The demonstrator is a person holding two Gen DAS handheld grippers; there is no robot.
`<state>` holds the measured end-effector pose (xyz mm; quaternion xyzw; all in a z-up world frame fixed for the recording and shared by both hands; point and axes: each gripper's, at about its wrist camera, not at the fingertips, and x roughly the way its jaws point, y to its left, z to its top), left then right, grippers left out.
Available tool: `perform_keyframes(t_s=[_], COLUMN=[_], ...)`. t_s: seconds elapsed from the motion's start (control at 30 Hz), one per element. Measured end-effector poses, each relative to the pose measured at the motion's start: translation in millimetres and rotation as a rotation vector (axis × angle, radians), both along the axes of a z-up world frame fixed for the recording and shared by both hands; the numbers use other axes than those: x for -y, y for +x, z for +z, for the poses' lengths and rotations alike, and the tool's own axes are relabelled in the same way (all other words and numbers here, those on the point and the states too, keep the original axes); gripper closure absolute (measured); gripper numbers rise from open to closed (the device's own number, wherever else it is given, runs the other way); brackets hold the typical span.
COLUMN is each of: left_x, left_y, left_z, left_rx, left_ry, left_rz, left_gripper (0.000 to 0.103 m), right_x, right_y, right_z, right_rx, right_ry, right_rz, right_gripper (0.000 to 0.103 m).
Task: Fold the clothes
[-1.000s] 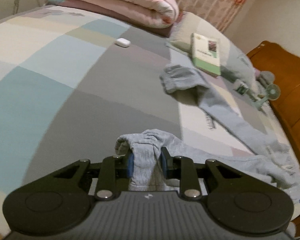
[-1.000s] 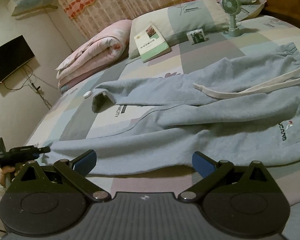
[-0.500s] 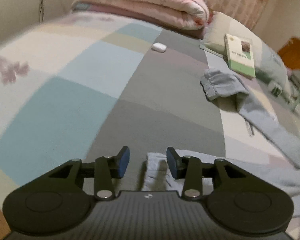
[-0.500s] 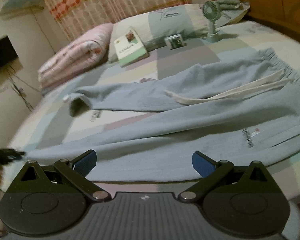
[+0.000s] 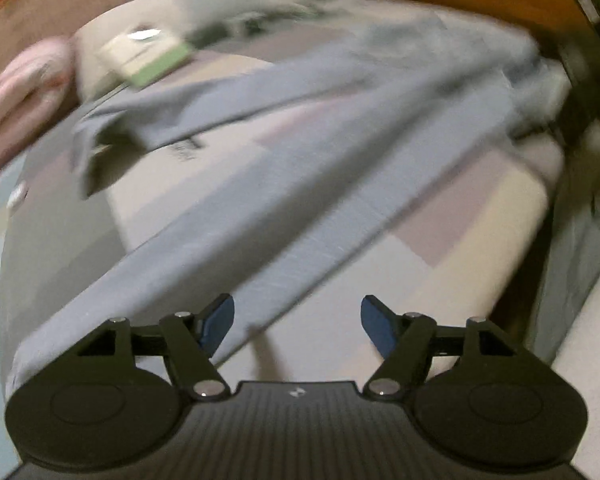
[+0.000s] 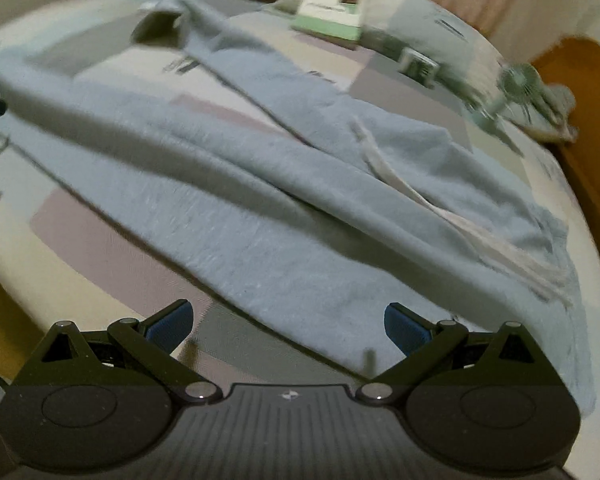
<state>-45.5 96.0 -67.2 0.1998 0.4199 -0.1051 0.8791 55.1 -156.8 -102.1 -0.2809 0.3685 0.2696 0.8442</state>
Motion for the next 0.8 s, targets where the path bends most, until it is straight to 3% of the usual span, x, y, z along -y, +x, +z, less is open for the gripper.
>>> perform_keyframes(t_s=[0.1,0.4,0.53,0.67,0.73,0.8], left_x=[24,69,64,51,51,59], left_y=[3,21,23,17,15,14], left_z=[-12,-23,-28,-37,-41,-46], left_rx=[0.045,0.173,0.189,0.197,0.207,0.219], left_ry=[0.164,0.374,0.454,0.575,0.62,0.654], left_rz=[-0.074,-0.191,-0.202,-0.162,-0.151,-0.177], left_gripper=[0.027,0.026,0.026,0.026,0.028,0.04], right_x=[-19,-50,-34,-1,2,-10], right_y=[1,2,4,14,12,3], right_z=[-10,-14,-15,-13,-15,-21], right_rx=[0.042,0.138,0.202,0.198,0.218,0.298], right_ry=[-0.069,-0.129,-0.203,-0.213,-0.223,-0.294], right_rz=[0.051,0.174,0.16,0.102,0.112,0.167], right_gripper=[0.0,0.0,0.0,0.0,0.0,0.0])
